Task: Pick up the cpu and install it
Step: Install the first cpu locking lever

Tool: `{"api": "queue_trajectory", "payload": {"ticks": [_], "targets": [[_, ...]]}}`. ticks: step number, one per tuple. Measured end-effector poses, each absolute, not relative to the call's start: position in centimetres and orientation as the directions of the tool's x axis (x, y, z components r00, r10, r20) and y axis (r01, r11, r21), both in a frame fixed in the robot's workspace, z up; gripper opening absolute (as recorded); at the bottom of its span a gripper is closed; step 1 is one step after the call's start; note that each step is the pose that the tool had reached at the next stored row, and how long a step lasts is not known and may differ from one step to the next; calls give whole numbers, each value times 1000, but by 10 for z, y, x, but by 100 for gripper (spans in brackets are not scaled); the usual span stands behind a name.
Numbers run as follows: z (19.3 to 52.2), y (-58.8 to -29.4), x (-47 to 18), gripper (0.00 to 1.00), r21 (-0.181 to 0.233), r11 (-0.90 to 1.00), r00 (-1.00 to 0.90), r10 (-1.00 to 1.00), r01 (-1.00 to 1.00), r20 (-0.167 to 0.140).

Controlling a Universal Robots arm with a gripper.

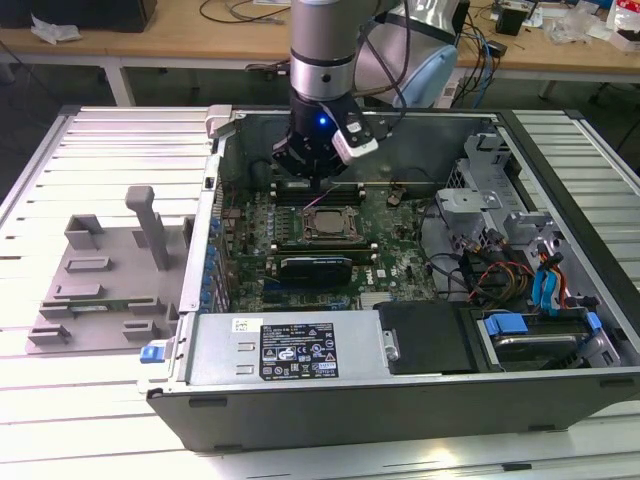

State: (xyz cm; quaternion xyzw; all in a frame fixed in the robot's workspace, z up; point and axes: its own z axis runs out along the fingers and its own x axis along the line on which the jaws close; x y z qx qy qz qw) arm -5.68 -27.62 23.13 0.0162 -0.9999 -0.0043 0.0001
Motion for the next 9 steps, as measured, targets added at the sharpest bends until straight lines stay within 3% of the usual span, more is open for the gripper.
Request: {"api": "queue_trajectory", "payload": {"ticks": [9], "targets": [[220, -273, -53, 11, 9, 999, -999, -38, -38, 0]]}}
